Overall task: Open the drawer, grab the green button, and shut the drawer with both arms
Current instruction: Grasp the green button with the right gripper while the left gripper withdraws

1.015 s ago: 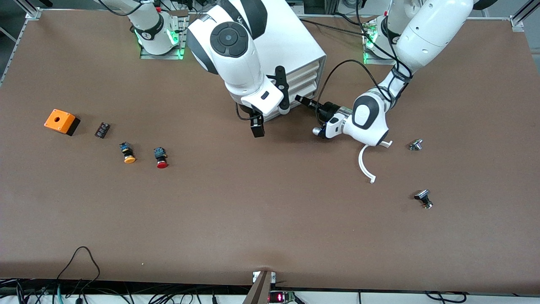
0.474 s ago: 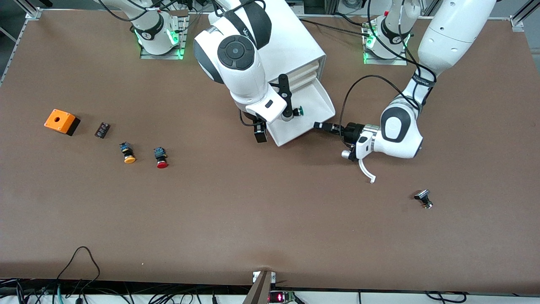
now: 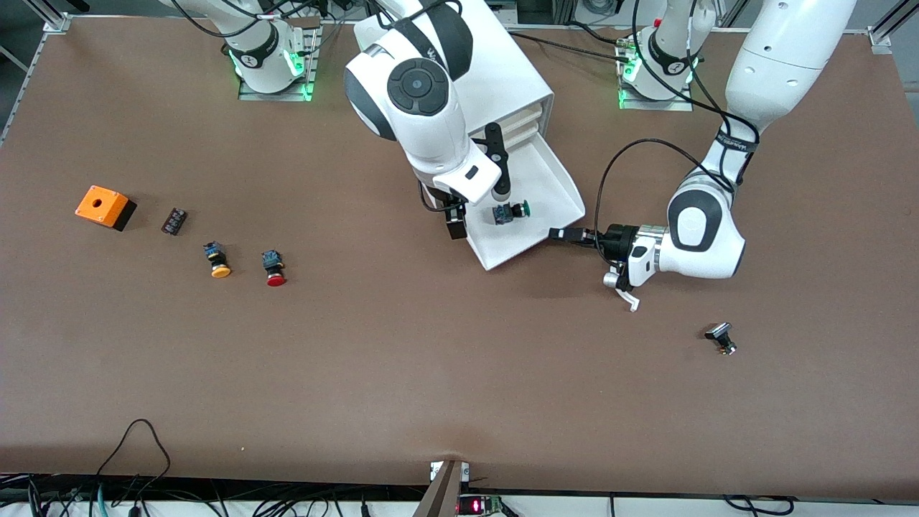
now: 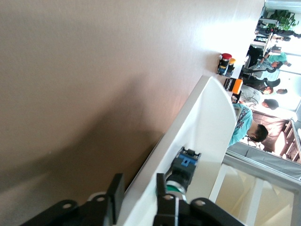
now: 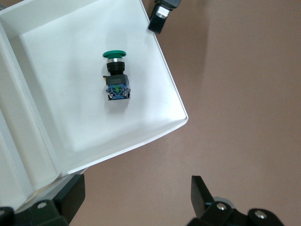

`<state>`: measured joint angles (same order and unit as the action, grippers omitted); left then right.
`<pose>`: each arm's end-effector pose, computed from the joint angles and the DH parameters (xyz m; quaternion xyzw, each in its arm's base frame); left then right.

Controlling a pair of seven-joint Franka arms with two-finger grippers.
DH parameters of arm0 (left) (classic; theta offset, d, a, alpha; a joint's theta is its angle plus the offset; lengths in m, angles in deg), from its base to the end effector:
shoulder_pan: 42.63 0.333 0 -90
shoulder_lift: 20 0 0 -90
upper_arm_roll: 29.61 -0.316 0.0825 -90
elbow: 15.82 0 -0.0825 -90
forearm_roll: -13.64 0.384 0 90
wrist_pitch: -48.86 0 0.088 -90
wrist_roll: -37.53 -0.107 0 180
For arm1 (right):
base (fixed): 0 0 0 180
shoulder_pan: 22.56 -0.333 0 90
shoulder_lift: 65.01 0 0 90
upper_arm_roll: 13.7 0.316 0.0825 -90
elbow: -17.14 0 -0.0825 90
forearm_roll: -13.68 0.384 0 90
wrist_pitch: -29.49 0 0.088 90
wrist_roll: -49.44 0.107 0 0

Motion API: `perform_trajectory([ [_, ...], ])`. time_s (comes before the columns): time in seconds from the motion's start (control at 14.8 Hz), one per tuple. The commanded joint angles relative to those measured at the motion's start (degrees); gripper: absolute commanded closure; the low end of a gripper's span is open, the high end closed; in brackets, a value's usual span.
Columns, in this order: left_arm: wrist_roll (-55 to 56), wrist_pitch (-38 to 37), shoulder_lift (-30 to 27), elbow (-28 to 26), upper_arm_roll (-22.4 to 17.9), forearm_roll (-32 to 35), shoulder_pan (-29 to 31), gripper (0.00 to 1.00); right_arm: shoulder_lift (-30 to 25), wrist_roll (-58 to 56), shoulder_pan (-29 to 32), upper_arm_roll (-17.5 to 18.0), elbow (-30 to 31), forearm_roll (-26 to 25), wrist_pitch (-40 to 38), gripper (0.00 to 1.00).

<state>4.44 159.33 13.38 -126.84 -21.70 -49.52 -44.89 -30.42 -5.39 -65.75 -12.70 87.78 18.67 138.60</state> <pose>0.5600 -0.1622 0.1792 0.8563 0.0013 -0.1591 0.4914 0.5246 0.5143 0.4246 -0.6592 -0.7497 -0.0380 0.0431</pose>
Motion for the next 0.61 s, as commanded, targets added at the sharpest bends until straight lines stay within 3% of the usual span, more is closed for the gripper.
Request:
perform_trajectory([
  [0.0, 0.05, 3.50, -3.92, -0.07, -0.18, -0.65, 0.41, 0.00, 2.15, 0.24, -1.62, -0.11, -1.91, 1.69, 1.28, 0.00],
  [0.14, 0.13, 6.33, -6.04, -0.07, -0.18, 0.39, 0.41, 0.00, 2.94, 1.81, -2.77, -0.11, -2.08, 1.69, 2.51, 0.00],
  [0.41, 0.13, 14.23, -13.58, 1.78, -1.93, 21.18, 0.85, 0.00, 6.19, 4.28, -6.63, -0.46, -4.28, 1.51, 2.87, 0.00],
  [0.54, 0.40, 14.78, -16.41, 4.06, -4.04, 24.56, 1.55, 0.00, 8.03, 4.99, -8.21, -0.73, -4.37, 1.34, 4.88, 0.00],
])
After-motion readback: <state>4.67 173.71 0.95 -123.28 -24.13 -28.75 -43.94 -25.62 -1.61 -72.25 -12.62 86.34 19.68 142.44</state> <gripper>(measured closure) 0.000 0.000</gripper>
